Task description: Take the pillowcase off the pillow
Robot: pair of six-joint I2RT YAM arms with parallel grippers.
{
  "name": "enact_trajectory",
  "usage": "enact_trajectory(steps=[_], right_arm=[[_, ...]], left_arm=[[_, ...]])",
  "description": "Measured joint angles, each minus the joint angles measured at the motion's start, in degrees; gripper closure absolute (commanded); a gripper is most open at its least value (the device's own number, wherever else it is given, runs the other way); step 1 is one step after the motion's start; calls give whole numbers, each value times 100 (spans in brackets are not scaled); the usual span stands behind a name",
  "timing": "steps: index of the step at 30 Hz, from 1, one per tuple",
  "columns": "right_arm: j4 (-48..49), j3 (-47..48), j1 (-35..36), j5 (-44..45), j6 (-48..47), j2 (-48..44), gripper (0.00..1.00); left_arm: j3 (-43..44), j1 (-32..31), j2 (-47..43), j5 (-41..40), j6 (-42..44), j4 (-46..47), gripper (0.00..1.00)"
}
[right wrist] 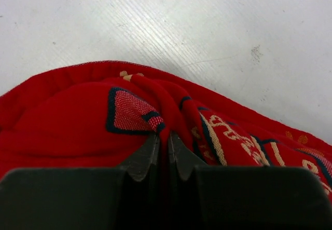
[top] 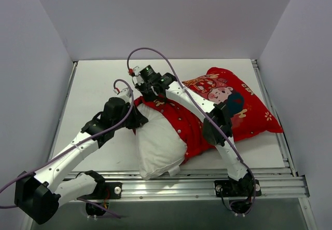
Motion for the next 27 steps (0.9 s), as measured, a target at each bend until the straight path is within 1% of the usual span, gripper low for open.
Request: enact_trajectory(steps=[4,7,10,14,19,22,24,27], right_arm=[[-11,22,-31,221,295,0,100],[-90,120,-131,293,697,0,100],[-52,164,-396,590,1027,0,100],[-212,173,-826,581,1443,0,100],[-566,282,-946,667,1897,0,100],[-654,157,-1023,667,2138,-31,100],[-667,-81,-1158,658,2293,-122,100],[-706,-398,-1565,669,2476,-302,100]], left_arm=[[20,-175,-131,-293,-17,-101,98],[76,-376,-260,-619,-50,-197,98],[146,-684,-479,-811,-105,-389,98],[260,-914,-647,-1126,-181,-457,98],[348,-1145,-765,-1423,-302,-717,98],[369,-1200,-1067,-1698,-450,-1062,98],[490,-1226,-1272,-2000,-562,-1486,98],[881,-1276,-1346,-2507,-813,-2210,98]])
